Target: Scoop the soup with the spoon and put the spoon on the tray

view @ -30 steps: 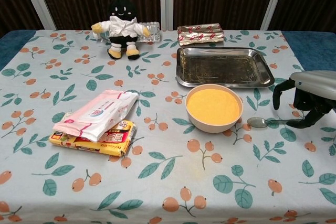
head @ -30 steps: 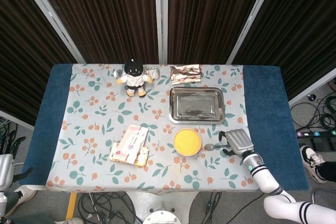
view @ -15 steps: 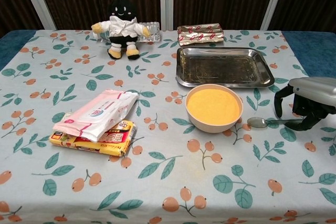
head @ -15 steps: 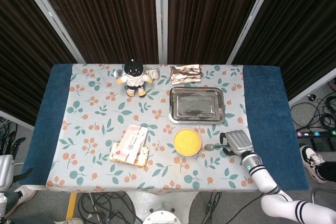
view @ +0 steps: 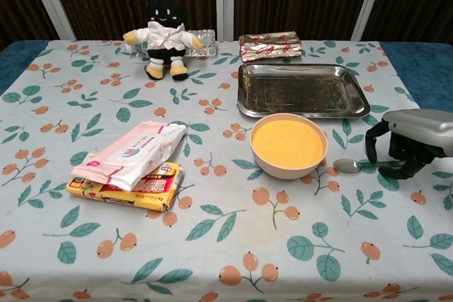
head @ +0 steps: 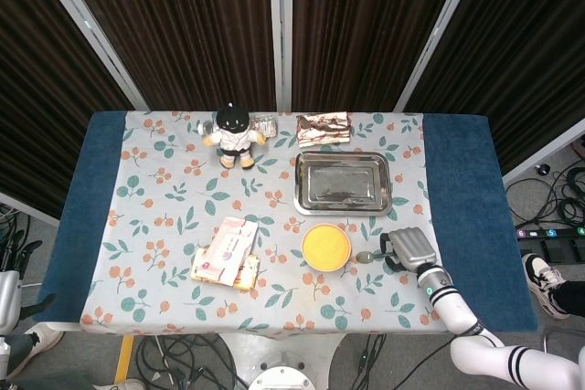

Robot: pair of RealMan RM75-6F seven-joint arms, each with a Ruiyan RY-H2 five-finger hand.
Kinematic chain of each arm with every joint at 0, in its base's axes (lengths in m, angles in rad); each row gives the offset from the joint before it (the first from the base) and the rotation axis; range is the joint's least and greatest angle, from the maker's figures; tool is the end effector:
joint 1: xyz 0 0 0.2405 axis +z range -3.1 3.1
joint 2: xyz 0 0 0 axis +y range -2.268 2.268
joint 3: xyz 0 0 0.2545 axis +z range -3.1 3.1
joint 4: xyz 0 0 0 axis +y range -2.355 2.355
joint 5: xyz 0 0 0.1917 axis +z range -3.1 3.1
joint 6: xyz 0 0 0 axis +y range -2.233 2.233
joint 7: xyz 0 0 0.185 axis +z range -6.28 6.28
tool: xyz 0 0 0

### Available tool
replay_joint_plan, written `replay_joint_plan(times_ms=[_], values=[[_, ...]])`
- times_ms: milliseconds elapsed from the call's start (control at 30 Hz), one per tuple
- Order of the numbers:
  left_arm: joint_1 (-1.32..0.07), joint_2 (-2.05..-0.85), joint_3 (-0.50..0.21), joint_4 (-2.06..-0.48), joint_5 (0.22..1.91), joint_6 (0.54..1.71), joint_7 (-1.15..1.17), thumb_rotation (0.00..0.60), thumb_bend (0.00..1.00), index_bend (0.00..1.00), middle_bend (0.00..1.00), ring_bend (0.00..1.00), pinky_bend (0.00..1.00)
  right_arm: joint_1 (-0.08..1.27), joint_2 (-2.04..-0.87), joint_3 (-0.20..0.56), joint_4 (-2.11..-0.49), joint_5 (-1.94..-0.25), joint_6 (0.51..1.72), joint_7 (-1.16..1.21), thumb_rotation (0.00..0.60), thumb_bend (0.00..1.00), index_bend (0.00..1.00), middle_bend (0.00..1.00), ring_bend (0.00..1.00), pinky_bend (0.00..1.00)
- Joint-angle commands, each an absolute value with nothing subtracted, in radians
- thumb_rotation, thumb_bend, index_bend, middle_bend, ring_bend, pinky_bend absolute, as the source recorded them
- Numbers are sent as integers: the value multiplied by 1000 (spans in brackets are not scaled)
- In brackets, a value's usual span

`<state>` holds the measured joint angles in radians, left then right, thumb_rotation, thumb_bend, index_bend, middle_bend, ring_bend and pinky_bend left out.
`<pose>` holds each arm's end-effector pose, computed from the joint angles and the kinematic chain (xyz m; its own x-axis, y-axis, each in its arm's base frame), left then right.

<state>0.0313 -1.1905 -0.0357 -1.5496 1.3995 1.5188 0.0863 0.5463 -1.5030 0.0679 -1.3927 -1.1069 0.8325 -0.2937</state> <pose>-0.3473 0.1783 0.1681 0.4583 0.0446 0.8877 0.8672 0.1964 -0.4576 -0.2589 -0.3242 -0.0251 0.4666 -0.4845 0.7399 -0.8832 -0.2104 0.4192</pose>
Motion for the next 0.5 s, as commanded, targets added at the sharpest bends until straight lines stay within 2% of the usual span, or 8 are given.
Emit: replay_joint_plan(times_ms=[33,333,500], values=[[31,-1190,-36,-1549,1399,1519,85,600,65,236,122,103,113,547,-1504,66,-1392,-1107,834,-294,600,329,535,997,1000,1000],[35,-1189,-35,-1547,1401,1522,81,600,66,236,122,102,114,555,-1478,65,-1415,-1118,853,-308,600,352,565,999,1000,1000],[35,-1186,-37,-1547,1405,1527,78,600,65,236,122,103,114,581,-1396,76,-1483,-1163,880,-362,600,361,581,999,1000,1000]])
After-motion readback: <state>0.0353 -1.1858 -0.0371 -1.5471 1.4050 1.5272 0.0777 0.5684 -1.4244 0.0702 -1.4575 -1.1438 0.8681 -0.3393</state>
